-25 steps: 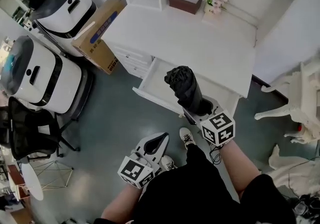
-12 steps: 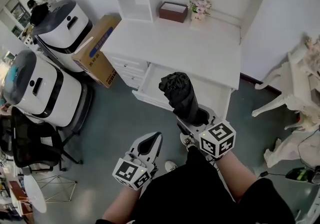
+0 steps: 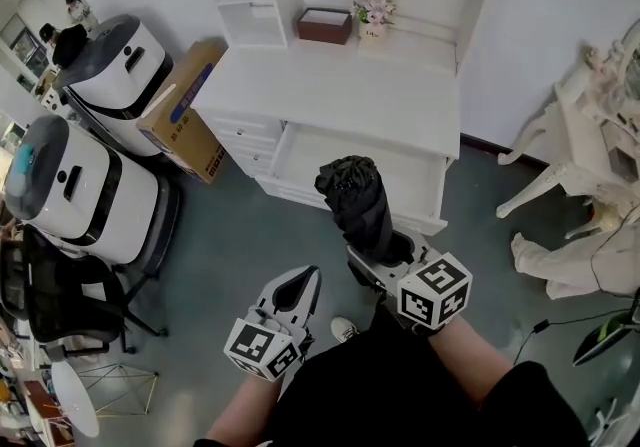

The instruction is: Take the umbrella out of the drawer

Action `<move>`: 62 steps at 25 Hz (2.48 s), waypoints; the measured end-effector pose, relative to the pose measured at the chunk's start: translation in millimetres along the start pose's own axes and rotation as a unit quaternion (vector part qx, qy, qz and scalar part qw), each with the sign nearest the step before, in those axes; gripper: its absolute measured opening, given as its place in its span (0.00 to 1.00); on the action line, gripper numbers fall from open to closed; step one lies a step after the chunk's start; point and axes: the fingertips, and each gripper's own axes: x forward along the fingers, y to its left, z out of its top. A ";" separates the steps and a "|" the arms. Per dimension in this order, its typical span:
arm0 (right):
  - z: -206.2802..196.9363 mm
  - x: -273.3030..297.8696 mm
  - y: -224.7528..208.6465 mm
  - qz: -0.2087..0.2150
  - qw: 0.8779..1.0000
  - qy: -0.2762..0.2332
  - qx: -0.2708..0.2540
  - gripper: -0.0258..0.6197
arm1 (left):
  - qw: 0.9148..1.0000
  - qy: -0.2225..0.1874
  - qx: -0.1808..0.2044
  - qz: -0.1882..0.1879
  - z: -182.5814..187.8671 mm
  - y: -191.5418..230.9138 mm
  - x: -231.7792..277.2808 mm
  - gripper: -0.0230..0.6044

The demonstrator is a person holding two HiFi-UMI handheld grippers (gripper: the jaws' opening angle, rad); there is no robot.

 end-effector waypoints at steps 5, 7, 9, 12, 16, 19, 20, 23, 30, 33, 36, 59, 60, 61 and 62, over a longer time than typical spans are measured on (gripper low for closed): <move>-0.3 -21.1 12.5 0.014 1.000 -0.012 0.002 0.42 | 1.000 -0.003 0.012 0.003 -0.6 -20.9 -7.5 0.04; 0.2 -29.8 14.8 0.024 1.000 -0.014 0.002 0.42 | 1.000 -0.005 0.014 0.010 -0.3 -30.0 -9.4 0.04; 1.1 -38.2 14.6 0.033 0.999 -0.014 -0.002 0.42 | 1.000 -0.009 0.018 0.018 1.4 -39.7 -8.4 0.04; -0.1 -50.2 12.8 0.050 0.999 -0.007 -0.007 0.42 | 0.999 -0.015 0.014 0.033 1.0 -53.4 -5.0 0.04; -3.9 -69.5 8.0 0.071 0.997 0.011 -0.019 0.42 | 0.998 -0.022 0.000 0.054 -3.7 -75.2 3.3 0.04; -7.8 -86.7 1.8 0.084 0.996 0.020 -0.020 0.42 | 0.997 -0.024 -0.009 0.070 -10.3 -92.6 9.1 0.04; -9.5 -92.3 0.1 0.088 0.996 0.023 -0.019 0.42 | 0.997 -0.025 -0.013 0.076 -12.3 -97.9 9.8 0.04; -16.0 -107.7 -3.9 0.098 0.994 0.035 -0.015 0.42 | 0.995 -0.026 -0.023 0.090 -19.3 -113.4 10.4 0.04; -31.7 -137.7 -16.1 0.124 0.991 0.054 -0.007 0.42 | 0.993 -0.026 -0.034 0.113 -37.4 -148.7 18.6 0.04; -36.1 -146.4 -18.2 0.134 0.989 0.059 -0.010 0.42 | 0.992 -0.025 -0.034 0.118 -42.8 -158.3 22.9 0.04; -39.8 -153.6 -19.9 0.141 0.988 0.060 -0.009 0.42 | 0.992 -0.024 -0.038 0.119 -49.2 -165.9 27.6 0.04; -49.1 -184.2 -34.9 0.149 0.987 0.064 -0.003 0.42 | 0.992 -0.023 -0.038 0.116 -57.2 -191.1 48.7 0.04; -48.7 -183.9 -34.7 0.149 0.987 0.064 -0.003 0.42 | 0.992 -0.022 -0.037 0.116 -56.7 -190.8 48.2 0.04; -48.1 -183.4 -34.7 0.149 0.987 0.063 -0.004 0.42 | 0.992 -0.022 -0.036 0.116 -55.9 -190.4 48.0 0.04; -47.6 -183.0 -34.8 0.149 0.987 0.063 -0.005 0.42 | 0.992 -0.021 -0.035 0.116 -55.0 -189.9 47.7 0.04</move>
